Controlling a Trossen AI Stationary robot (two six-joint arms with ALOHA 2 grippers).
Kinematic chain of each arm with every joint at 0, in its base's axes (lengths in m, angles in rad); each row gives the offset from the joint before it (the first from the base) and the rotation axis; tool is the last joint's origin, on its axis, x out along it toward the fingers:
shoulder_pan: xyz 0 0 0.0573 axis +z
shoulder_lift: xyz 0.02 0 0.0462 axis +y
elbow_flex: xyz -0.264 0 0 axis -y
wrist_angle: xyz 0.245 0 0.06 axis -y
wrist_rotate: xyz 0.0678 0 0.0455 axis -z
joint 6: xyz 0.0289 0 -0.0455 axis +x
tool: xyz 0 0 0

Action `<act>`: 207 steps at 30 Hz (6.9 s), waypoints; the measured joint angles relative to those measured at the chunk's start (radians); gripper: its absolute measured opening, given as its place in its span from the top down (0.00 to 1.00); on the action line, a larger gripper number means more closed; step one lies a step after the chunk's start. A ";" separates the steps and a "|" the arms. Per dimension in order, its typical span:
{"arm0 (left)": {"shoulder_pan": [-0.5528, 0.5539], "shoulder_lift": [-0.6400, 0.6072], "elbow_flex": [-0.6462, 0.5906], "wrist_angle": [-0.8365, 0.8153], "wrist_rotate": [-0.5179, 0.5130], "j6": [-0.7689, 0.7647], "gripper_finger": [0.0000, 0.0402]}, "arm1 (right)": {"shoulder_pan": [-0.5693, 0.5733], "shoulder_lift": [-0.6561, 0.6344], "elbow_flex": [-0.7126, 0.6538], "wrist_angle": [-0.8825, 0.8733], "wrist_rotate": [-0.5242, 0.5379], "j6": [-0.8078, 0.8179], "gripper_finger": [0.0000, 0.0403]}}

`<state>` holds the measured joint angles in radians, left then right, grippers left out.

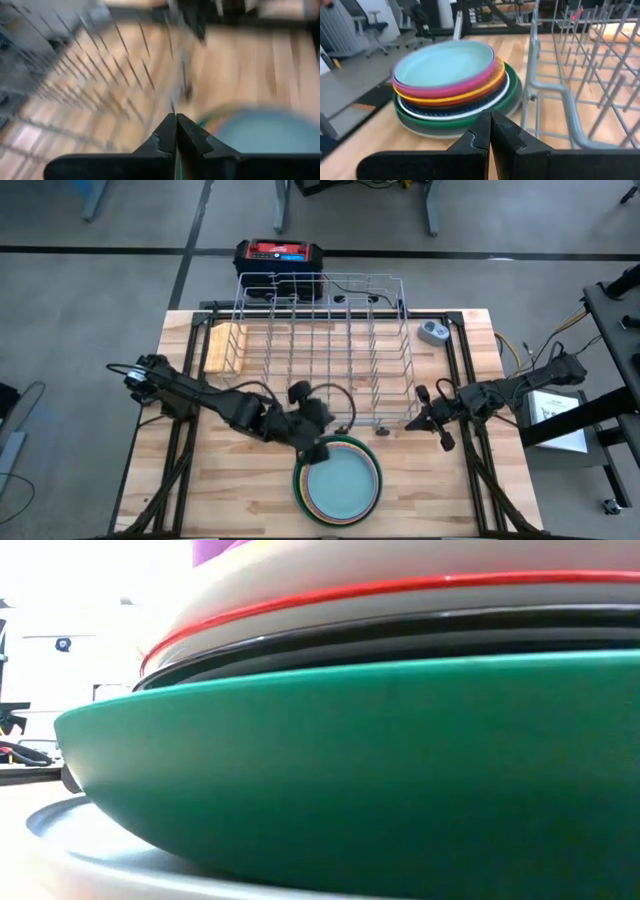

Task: Sort dishes
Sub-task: Adjust the dishwasher rack, then put the blue plate into the dishwasher rack

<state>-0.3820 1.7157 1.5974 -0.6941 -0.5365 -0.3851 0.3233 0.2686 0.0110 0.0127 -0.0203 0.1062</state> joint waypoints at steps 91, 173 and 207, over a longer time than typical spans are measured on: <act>-0.147 0.247 0.011 -0.176 0.218 -0.646 0.72 | 0.067 0.003 0.297 -0.374 0.273 0.120 1.00; -0.150 0.247 -0.081 -0.082 0.096 -0.649 0.95 | 0.067 0.003 0.295 -0.374 0.311 0.100 1.00; -0.167 0.236 -0.004 -0.100 0.004 -0.539 0.96 | 0.067 0.003 0.294 -0.374 0.311 0.099 1.00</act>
<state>-0.5490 1.9516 1.5933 -0.7945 -0.5326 -0.9245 0.3901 0.2718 0.3050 -0.3614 0.2905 0.2054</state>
